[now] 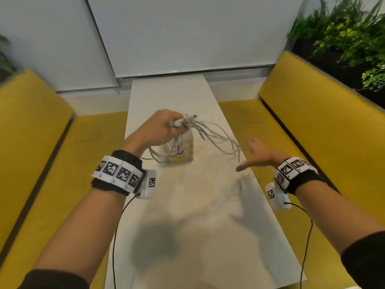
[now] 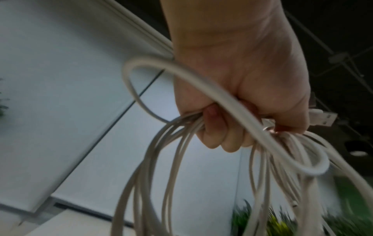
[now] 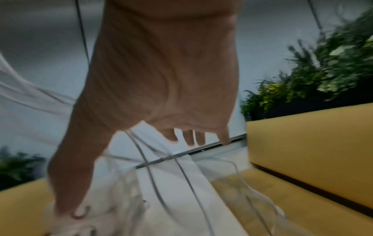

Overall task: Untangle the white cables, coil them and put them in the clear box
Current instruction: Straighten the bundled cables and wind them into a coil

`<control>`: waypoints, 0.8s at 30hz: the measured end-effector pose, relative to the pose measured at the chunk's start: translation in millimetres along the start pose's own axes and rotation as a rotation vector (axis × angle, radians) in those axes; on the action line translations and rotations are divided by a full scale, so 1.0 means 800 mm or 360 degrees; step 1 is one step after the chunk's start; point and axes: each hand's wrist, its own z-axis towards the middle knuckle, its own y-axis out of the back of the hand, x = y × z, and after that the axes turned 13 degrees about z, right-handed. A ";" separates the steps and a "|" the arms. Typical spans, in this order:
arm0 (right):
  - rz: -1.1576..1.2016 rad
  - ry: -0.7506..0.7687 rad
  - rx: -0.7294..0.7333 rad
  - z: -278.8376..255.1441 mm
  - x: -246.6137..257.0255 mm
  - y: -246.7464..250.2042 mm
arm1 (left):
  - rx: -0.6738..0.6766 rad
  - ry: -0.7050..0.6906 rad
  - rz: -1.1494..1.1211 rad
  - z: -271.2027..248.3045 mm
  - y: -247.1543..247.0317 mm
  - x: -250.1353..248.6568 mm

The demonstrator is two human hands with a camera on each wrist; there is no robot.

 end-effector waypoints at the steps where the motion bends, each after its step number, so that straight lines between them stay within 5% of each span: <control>1: 0.0051 0.0143 -0.0078 -0.003 0.017 0.000 | 0.0069 -0.0034 0.0012 0.005 -0.015 -0.002; 5: 0.0280 0.0921 -0.0252 -0.009 0.096 -0.014 | 0.0363 -0.0107 -0.0010 0.014 -0.066 -0.018; 7: 0.0503 0.1011 -0.0122 -0.013 0.121 -0.027 | 0.0416 -0.0133 -0.0221 0.013 -0.077 -0.025; 11: 0.1065 0.0838 -0.0052 -0.012 0.116 -0.045 | 0.0393 -0.0142 -0.0370 0.003 -0.056 -0.028; 18: 0.0777 0.0478 -0.0217 -0.001 0.038 -0.044 | -0.0041 0.0097 -0.0344 -0.019 0.018 0.006; 24: 0.0225 0.0025 -0.0333 -0.002 -0.045 -0.033 | -0.0004 0.0144 -0.0298 -0.022 0.023 0.019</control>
